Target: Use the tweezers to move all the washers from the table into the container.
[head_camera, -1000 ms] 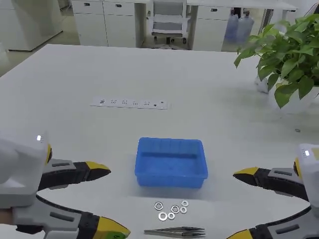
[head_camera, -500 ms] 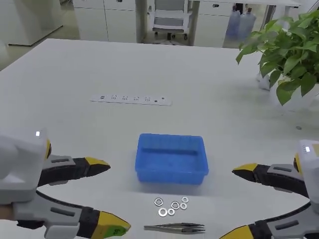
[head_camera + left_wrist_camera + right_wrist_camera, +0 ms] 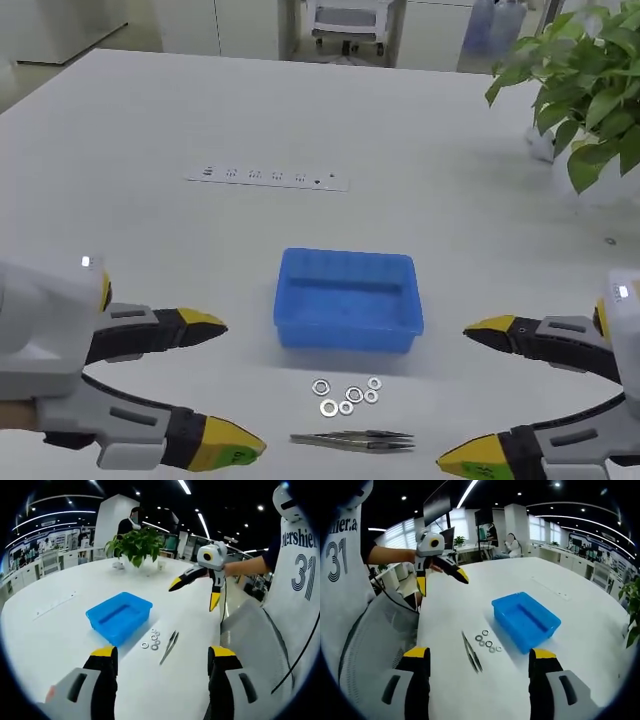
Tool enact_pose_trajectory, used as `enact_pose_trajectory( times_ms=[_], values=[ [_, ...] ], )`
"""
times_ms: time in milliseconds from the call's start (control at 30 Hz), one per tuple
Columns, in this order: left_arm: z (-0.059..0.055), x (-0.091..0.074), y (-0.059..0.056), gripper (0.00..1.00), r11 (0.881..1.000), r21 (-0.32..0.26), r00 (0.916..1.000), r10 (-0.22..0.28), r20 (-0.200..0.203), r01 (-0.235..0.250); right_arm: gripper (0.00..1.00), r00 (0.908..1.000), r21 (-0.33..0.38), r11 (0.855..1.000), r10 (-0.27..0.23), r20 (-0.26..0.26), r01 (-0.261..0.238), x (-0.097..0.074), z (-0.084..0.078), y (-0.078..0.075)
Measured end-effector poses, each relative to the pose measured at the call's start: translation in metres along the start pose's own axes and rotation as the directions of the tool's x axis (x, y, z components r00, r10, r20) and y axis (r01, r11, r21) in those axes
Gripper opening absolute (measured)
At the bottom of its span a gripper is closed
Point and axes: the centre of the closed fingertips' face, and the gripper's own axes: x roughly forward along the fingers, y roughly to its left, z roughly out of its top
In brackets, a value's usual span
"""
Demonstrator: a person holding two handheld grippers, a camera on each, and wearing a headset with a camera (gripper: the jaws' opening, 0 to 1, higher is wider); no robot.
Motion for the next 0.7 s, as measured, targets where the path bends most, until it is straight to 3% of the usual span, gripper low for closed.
enact_pose_trajectory(
  times_ms=[167, 267, 367, 433, 567, 700],
  values=[
    [-0.005, 0.010, 0.001, 0.75, 1.000, -0.024, 0.9998, -0.018, 0.010, 0.019, 0.78, 0.9997, 0.008, 1.000, 0.019, -0.016, -0.018, 0.012, -0.004, 0.003],
    [-0.009, 0.017, -0.001, 0.73, 0.998, -0.043, 0.9994, -0.034, -0.007, 0.034, 0.76, 0.9989, 0.013, 0.999, 0.033, -0.034, -0.033, 0.020, -0.011, 0.004],
    [-0.014, 0.025, 0.000, 0.63, 0.998, -0.058, 0.9995, -0.032, -0.004, 0.031, 0.71, 0.9965, -0.002, 0.999, 0.052, -0.065, -0.053, 0.029, -0.020, 0.009],
    [-0.016, 0.031, -0.005, 0.62, 0.996, -0.073, 0.9987, -0.051, -0.002, 0.051, 0.69, 0.9953, -0.019, 0.998, 0.065, -0.072, -0.067, 0.034, -0.023, 0.012],
    [-0.020, 0.039, -0.013, 0.59, 0.996, -0.048, 0.9965, -0.081, -0.017, 0.080, 0.65, 0.9922, -0.036, 0.995, 0.085, -0.092, -0.088, 0.040, -0.029, 0.015],
    [-0.027, 0.053, -0.014, 0.57, 0.995, -0.036, 0.9936, -0.099, -0.055, 0.097, 0.62, 0.9896, -0.032, 0.994, 0.098, -0.105, -0.102, 0.051, -0.035, 0.015]
  ],
)
